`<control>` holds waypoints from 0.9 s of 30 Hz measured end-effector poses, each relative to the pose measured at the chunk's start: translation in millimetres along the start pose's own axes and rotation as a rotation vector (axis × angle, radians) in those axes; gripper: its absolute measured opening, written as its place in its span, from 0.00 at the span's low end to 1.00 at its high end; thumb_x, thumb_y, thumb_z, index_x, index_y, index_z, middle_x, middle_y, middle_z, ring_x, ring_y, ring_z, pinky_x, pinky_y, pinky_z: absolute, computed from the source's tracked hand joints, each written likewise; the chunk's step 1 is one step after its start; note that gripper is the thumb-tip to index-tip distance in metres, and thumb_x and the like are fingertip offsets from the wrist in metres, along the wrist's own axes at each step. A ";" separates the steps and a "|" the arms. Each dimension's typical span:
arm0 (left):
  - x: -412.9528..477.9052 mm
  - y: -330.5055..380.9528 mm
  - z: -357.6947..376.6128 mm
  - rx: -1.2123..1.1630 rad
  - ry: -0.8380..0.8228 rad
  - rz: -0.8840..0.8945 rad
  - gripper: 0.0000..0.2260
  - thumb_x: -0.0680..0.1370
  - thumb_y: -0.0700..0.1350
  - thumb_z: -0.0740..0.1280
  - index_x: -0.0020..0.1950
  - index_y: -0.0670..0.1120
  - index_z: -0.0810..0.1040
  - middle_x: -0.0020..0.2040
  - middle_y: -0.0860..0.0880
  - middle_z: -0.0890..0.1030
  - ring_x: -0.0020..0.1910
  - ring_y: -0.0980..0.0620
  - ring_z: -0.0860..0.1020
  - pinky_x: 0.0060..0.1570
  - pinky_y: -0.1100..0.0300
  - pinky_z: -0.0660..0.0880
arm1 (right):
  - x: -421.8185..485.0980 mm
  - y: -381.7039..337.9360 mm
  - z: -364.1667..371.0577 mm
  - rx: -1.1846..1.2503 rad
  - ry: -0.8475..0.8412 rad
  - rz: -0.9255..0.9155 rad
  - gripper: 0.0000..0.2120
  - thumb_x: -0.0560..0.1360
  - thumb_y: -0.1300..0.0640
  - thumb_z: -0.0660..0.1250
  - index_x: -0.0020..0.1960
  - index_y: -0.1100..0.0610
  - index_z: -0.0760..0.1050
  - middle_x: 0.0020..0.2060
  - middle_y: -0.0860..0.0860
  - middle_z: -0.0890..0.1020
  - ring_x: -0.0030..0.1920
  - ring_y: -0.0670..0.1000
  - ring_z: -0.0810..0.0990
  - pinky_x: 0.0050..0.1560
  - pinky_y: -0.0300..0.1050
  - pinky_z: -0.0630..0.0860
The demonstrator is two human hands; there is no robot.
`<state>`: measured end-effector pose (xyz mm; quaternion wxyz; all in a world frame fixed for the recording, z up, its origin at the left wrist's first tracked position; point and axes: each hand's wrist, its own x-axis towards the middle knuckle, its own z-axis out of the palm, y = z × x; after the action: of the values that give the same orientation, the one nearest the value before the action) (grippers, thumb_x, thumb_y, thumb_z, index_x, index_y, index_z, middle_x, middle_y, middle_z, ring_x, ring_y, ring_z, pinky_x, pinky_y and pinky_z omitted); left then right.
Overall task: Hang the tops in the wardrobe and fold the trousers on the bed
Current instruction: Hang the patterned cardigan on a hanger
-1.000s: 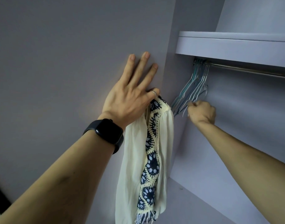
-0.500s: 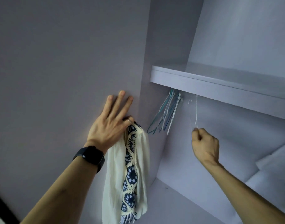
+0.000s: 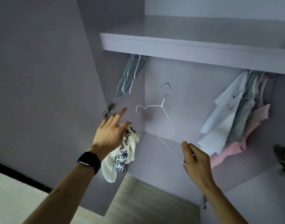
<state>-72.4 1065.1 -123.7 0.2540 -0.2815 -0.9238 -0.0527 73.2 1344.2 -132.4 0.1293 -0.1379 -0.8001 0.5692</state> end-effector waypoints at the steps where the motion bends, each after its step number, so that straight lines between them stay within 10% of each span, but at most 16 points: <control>1: -9.3 16.8 7.5 -0.035 -0.052 0.052 0.09 0.76 0.47 0.68 0.55 0.49 0.80 0.78 0.46 0.65 0.62 0.43 0.75 0.60 0.49 0.72 | -8.5 -2.7 -6.2 0.043 -0.016 0.032 0.24 0.83 0.52 0.63 0.34 0.59 0.57 0.26 0.55 0.59 0.28 0.52 0.59 0.30 0.45 0.61; 6: -33.2 71.3 21.3 -0.179 -0.283 0.033 0.10 0.80 0.48 0.65 0.62 0.50 0.76 0.75 0.53 0.69 0.55 0.45 0.80 0.51 0.48 0.80 | -31.8 -2.2 -30.7 0.185 -0.119 0.091 0.28 0.83 0.54 0.61 0.25 0.48 0.60 0.22 0.51 0.61 0.22 0.51 0.61 0.24 0.38 0.61; 11: -50.8 81.0 18.6 -0.222 -0.128 -0.012 0.05 0.79 0.42 0.69 0.54 0.45 0.77 0.56 0.50 0.79 0.55 0.43 0.80 0.38 0.47 0.83 | -42.1 37.2 -46.2 0.013 -0.190 0.038 0.20 0.82 0.49 0.61 0.32 0.52 0.73 0.26 0.49 0.76 0.27 0.49 0.74 0.32 0.36 0.71; 14: -60.2 86.9 16.1 -0.107 -0.033 0.130 0.09 0.72 0.34 0.73 0.51 0.43 0.82 0.55 0.48 0.83 0.56 0.40 0.82 0.44 0.50 0.82 | -46.3 60.1 -50.3 -0.114 -0.278 0.072 0.13 0.82 0.43 0.57 0.53 0.46 0.79 0.41 0.39 0.85 0.37 0.41 0.81 0.41 0.30 0.73; 18: -67.4 107.8 17.0 -0.106 0.048 0.250 0.10 0.71 0.36 0.67 0.49 0.41 0.84 0.53 0.46 0.84 0.55 0.40 0.83 0.53 0.51 0.81 | -39.3 69.8 -45.2 -0.129 -0.486 0.215 0.29 0.75 0.26 0.57 0.53 0.50 0.79 0.45 0.41 0.87 0.44 0.43 0.85 0.47 0.38 0.76; 27: -87.4 130.3 22.0 -0.132 0.083 0.460 0.19 0.81 0.35 0.54 0.50 0.40 0.85 0.54 0.44 0.84 0.50 0.46 0.83 0.67 0.49 0.75 | 20.4 37.0 -53.8 0.475 -0.575 0.561 0.20 0.74 0.42 0.66 0.51 0.58 0.80 0.42 0.55 0.85 0.38 0.52 0.82 0.39 0.43 0.76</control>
<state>51.5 1136.2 -192.3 0.2781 -0.4980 -0.8188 -0.0653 76.6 1410.4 -149.2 -0.2288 -0.1519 -0.5829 0.7647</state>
